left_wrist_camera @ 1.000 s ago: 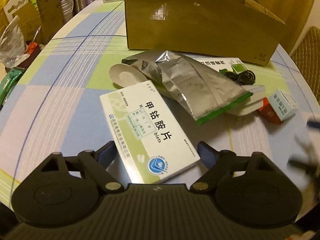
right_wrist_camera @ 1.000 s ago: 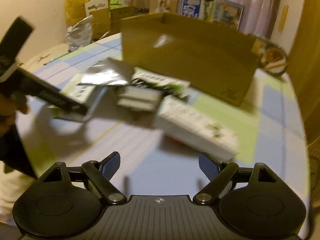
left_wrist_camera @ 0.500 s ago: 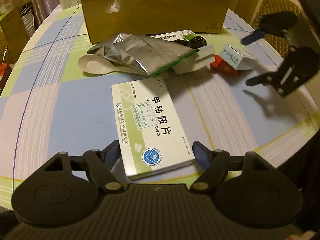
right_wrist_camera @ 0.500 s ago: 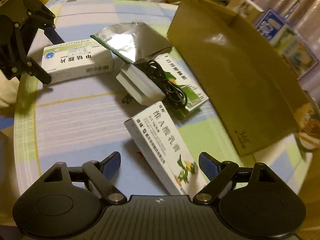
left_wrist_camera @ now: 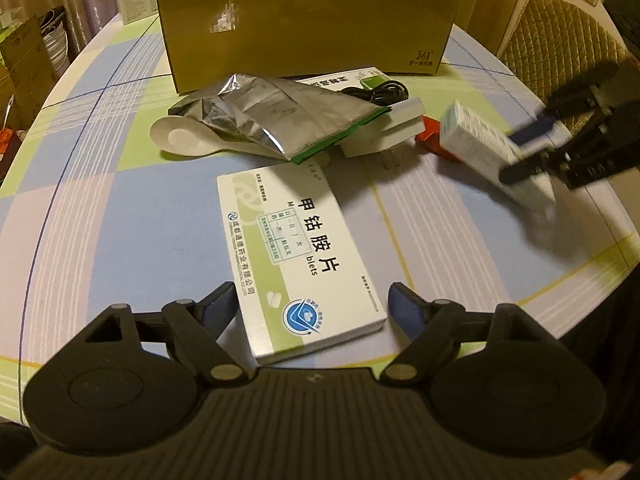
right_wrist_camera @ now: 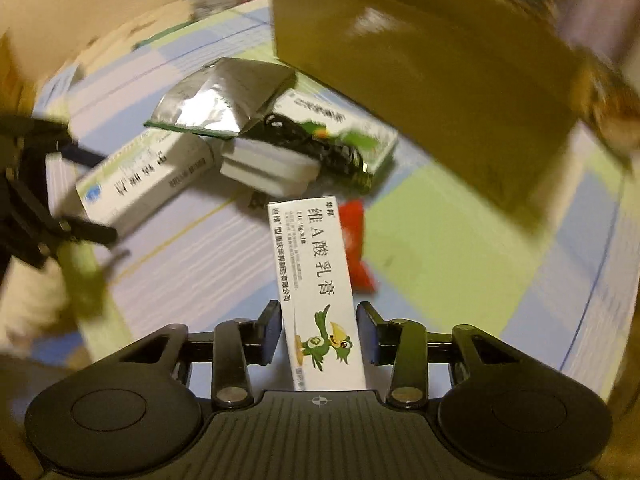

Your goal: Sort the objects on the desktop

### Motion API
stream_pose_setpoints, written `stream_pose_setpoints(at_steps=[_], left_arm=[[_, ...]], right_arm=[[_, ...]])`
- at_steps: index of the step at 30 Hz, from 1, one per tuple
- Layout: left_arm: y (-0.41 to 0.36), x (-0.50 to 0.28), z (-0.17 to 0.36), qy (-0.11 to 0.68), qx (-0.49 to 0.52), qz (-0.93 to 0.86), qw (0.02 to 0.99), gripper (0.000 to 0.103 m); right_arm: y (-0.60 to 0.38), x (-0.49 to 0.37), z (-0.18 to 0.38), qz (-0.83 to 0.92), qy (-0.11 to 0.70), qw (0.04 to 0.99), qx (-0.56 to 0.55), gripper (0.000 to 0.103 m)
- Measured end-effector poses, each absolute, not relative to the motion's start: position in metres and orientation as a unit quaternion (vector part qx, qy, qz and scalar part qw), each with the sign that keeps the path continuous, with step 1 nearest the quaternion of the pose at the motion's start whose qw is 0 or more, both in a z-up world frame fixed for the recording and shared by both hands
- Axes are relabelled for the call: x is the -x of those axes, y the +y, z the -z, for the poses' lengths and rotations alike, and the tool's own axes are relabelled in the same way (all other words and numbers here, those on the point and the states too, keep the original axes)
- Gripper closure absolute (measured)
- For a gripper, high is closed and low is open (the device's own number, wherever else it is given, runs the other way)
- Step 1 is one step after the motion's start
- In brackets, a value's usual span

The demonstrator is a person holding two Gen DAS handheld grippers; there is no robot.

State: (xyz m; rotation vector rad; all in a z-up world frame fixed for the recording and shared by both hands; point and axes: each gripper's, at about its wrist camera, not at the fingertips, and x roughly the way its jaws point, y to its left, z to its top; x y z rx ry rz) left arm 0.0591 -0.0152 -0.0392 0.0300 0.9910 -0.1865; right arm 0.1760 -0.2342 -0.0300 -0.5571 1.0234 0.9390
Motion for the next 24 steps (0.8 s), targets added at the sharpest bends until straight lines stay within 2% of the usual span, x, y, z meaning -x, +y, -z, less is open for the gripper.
stream_pose_setpoints(at_steps=[5, 16, 21, 24], left_arm=[[-0.017, -0.057, 0.037, 0.47, -0.013, 0.081, 0.879, 0.018], [-0.028, -0.077, 0.038, 0.457, -0.024, 0.041, 0.888, 0.017], [-0.025, -0.085, 0.046, 0.467, -0.024, 0.022, 0.884, 0.032], [-0.023, -0.078, 0.043, 0.466, -0.022, 0.028, 0.884, 0.034]], right_arm=[[-0.234, -0.145, 0.024, -0.385, 0.515, 0.749, 0.159, 0.067], [-0.239, -0.112, 0.037, -0.332, 0.463, 0.811, 0.134, 0.062], [-0.239, -0.107, 0.04, -0.313, 0.448, 0.829, 0.116, 0.062], [-0.24, -0.103, 0.041, -0.308, 0.439, 0.837, 0.106, 0.062]])
